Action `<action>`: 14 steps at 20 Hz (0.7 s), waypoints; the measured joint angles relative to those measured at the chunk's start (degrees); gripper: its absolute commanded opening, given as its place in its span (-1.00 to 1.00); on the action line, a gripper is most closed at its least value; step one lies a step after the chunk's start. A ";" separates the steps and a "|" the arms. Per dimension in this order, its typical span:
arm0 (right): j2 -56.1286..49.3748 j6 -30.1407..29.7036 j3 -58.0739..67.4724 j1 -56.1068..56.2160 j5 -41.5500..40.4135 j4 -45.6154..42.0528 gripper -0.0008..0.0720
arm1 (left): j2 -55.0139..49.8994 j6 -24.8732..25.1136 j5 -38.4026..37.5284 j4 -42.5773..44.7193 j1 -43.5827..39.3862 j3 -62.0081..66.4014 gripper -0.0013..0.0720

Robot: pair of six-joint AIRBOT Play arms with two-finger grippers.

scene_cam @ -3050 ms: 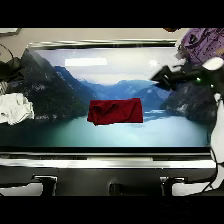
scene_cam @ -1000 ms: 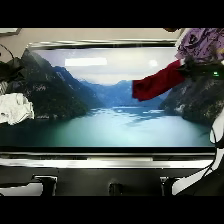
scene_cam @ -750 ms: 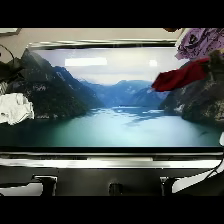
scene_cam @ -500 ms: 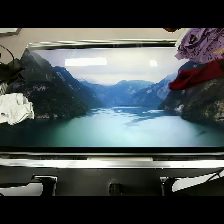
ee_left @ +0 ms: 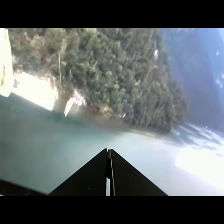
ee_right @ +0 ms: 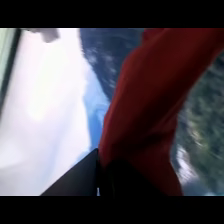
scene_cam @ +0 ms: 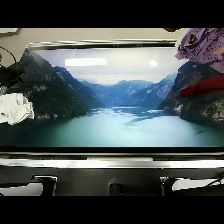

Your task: Fold the clothes and pants, and hang the long-sleeved shirts on hangers.

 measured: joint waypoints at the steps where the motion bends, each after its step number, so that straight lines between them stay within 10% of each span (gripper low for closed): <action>1: 0.31 0.66 -0.42 -0.04 2.45 -1.73 -0.92 | 0.00 0.00 -0.55 0.00 0.00 0.00 -0.91; 14: 21.40 -0.68 -40.61 -6.19 5.90 -18.69 -0.91 | 0.28 0.22 -4.66 0.00 0.04 0.00 -0.91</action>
